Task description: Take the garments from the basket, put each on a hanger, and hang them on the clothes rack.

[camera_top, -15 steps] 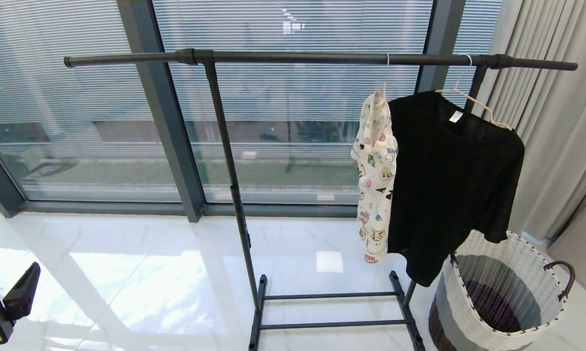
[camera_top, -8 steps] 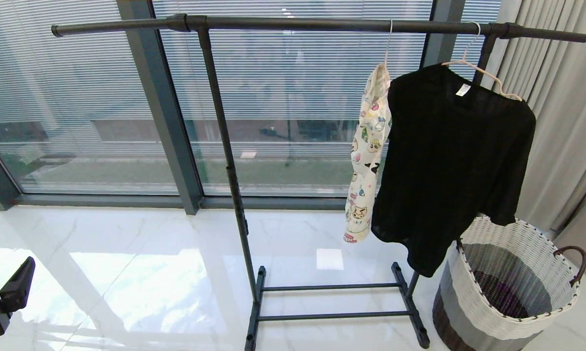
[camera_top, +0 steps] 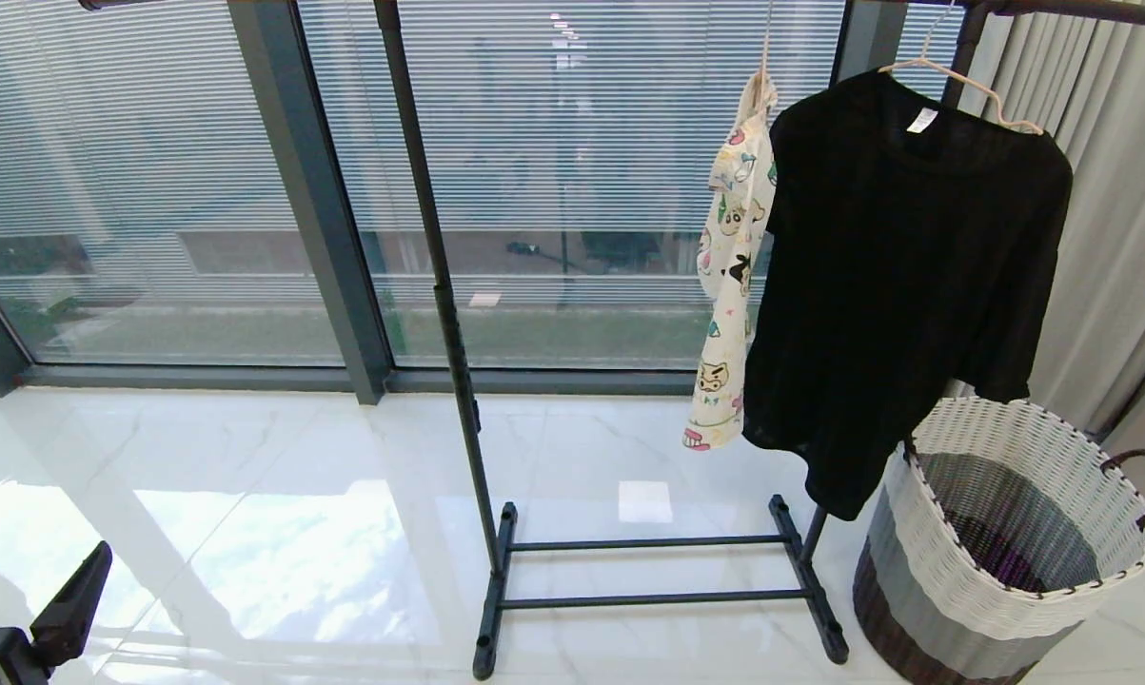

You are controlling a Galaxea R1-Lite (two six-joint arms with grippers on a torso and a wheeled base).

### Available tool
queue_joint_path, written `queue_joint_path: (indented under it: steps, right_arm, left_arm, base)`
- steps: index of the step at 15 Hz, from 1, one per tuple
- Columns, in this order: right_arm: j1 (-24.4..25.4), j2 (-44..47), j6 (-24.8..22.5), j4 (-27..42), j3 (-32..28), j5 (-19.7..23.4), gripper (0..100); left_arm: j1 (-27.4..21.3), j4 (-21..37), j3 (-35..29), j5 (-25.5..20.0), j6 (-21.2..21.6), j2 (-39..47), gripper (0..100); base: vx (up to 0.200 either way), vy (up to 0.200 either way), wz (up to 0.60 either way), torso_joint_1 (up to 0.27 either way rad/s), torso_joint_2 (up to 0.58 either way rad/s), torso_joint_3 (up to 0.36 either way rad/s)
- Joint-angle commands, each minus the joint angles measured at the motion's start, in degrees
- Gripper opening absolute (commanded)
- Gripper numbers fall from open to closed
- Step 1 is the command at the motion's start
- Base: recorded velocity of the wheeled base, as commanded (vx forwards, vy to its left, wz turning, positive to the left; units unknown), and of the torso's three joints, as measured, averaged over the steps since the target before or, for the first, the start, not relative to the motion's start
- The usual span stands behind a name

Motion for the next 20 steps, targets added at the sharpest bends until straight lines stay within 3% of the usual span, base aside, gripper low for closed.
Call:
queue_joint_path:
  steps: [1, 3, 5, 6, 8, 9, 12, 16, 19, 20]
  right_arm:
    - [-1.28, -8.31, 0.34, -0.84, 6.81, -0.18, 100]
    - [-6.81, -16.31, 0.25, -0.49, 12.61, -1.06, 100]
    - [-13.76, -24.04, 0.16, -0.40, 17.10, -1.67, 100]
    - [-14.64, -27.65, 0.08, -0.40, 18.06, -1.32, 100]
    - [-14.02, -36.79, 0.16, -0.49, 21.67, 0.00, 100]
    - [-14.02, -37.05, 1.83, -1.81, 24.39, 0.17, 100]
    - [-14.02, -36.96, 2.63, -14.29, 33.62, 0.70, 100]
    - [-14.02, -36.96, 2.45, -14.73, 33.71, 1.05, 100]
    - [-14.02, -36.96, 3.06, -14.64, 33.71, 1.84, 100]
    - [-14.02, -36.96, 3.15, -14.64, 33.71, 4.57, 100]
  left_arm:
    - [-1.66, 4.85, 1.76, -1.83, 0.18, -8.11, 100]
    - [-1.66, 15.75, 1.76, -1.83, 0.18, -17.87, 100]
    - [-1.75, 29.81, 1.76, -1.92, 0.18, -33.16, 100]
    - [-1.93, 36.40, 1.67, -2.01, 0.27, -40.81, 100]
    - [-2.19, 37.98, 0.70, -0.52, -0.26, -41.07, 100]
    - [-2.19, 37.89, 0.70, -0.43, -0.26, -41.07, 100]
    - [-2.19, 37.89, 0.79, -0.43, -0.43, -41.07, 100]
    - [-2.19, 37.89, 1.32, 0.19, -7.64, -41.07, 100]
    - [-7.46, 37.98, 1.49, -4.73, -11.42, -42.83, 100]
    - [-7.29, 37.98, 1.40, -4.91, -11.60, -43.18, 100]
  base:
    - [0.000, 0.000, 0.00, -0.022, 0.09, 0.051]
    - [0.000, 0.000, 0.00, 0.000, 0.00, 0.000]
    - [0.000, 0.000, 0.00, 0.000, 0.00, 0.000]
    - [0.000, 0.000, 0.00, 0.000, 0.00, 0.000]
    - [0.000, 0.000, 0.00, 0.000, 0.00, 0.000]
    - [0.000, 0.000, 0.00, 0.000, 0.00, 0.000]
    - [0.000, 0.000, 0.00, 0.000, 0.00, 0.000]
    - [0.000, 0.000, 0.00, 0.000, 0.00, 0.000]
    - [0.000, 0.000, 0.00, 0.000, 0.00, 0.000]
    - [0.000, 0.000, 0.00, 0.000, 0.00, 0.000]
